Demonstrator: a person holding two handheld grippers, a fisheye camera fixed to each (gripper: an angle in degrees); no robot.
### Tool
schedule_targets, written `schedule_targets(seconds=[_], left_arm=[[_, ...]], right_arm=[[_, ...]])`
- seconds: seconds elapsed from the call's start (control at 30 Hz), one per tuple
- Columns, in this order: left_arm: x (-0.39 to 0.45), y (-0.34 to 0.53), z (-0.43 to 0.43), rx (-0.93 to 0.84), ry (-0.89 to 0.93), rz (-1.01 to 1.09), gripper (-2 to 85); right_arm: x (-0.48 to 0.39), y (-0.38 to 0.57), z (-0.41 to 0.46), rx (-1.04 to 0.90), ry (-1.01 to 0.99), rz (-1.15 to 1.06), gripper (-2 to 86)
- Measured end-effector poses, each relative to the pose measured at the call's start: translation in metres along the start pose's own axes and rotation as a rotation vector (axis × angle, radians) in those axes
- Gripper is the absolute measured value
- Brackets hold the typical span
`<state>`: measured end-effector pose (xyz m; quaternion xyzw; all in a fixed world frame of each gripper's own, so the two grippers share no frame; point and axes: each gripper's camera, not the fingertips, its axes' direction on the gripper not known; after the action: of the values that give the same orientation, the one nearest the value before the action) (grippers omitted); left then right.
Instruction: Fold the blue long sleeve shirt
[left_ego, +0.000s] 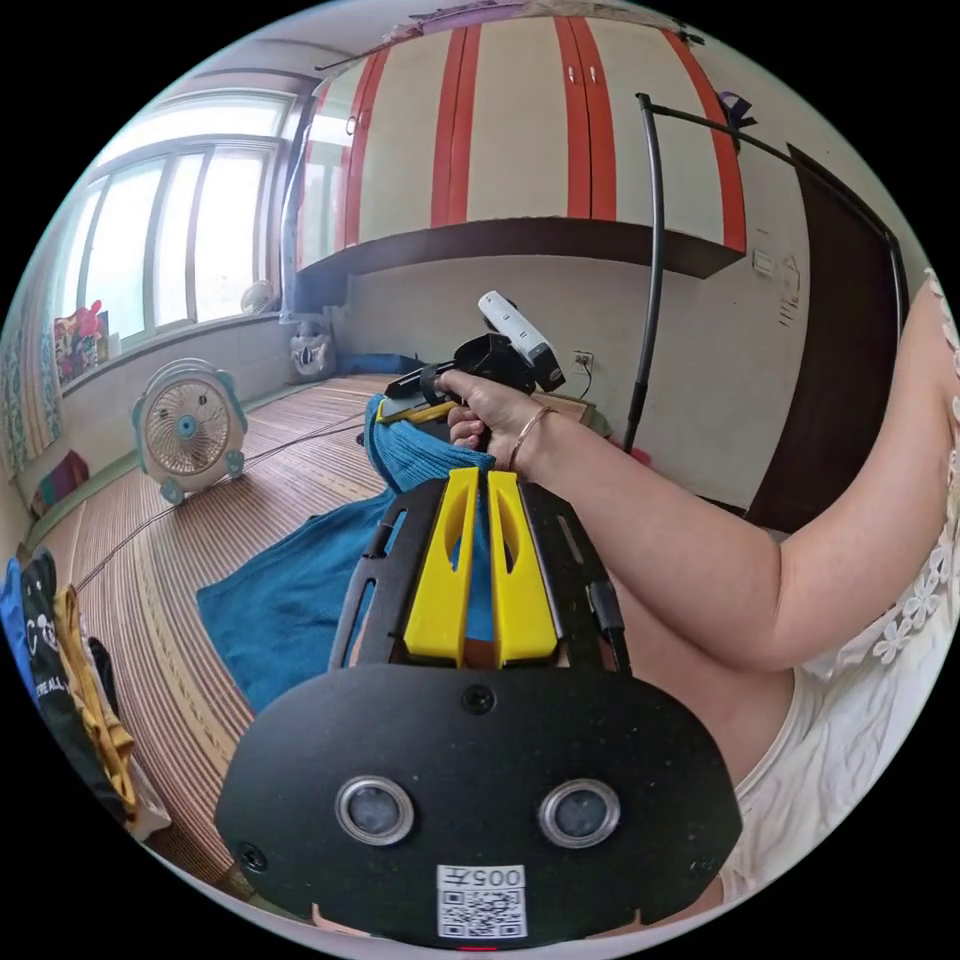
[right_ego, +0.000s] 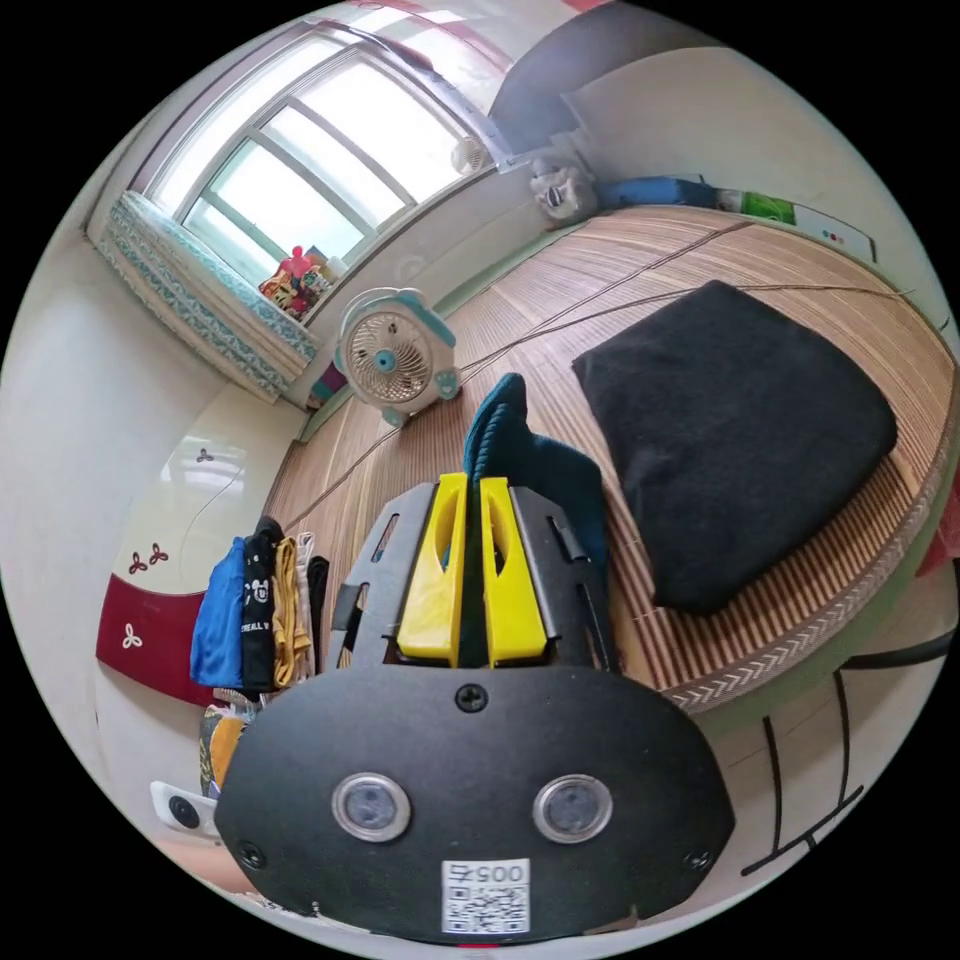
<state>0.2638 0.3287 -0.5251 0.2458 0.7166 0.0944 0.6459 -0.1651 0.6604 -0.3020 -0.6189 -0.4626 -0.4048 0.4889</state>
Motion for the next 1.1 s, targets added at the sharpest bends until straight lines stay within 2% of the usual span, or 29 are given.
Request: schedule_targets(seconds=[0.33,0.53,0.83,1.03,1.1], left_arm=[[-0.027,0.062,-0.053,-0.051,-0.176,-0.197,1.1],[-0.029,0.084,-0.066,-0.100,-0.271,-0.231,1.1],[-0.044,0.108,-0.054,-0.283,-0.343,-0.252,1.0],[-0.060,0.115,-0.055,-0.331,-0.394,-0.333,1.1],[-0.064,0.116,-0.058,-0.323,-0.389,-0.360,1.2]], right_arm=[[-0.117,0.037,0.052,-0.087,0.002,-0.245,-1.1],[-0.181,0.067,0.085,-0.145,0.010,-0.406,-1.0],[-0.229,0.092,0.136,-0.289,0.056,-0.453,-0.5],[-0.250,0.109,0.162,-0.388,0.068,-0.473,6.2],[-0.255,0.110,0.154,-0.368,0.052,-0.477,6.8]])
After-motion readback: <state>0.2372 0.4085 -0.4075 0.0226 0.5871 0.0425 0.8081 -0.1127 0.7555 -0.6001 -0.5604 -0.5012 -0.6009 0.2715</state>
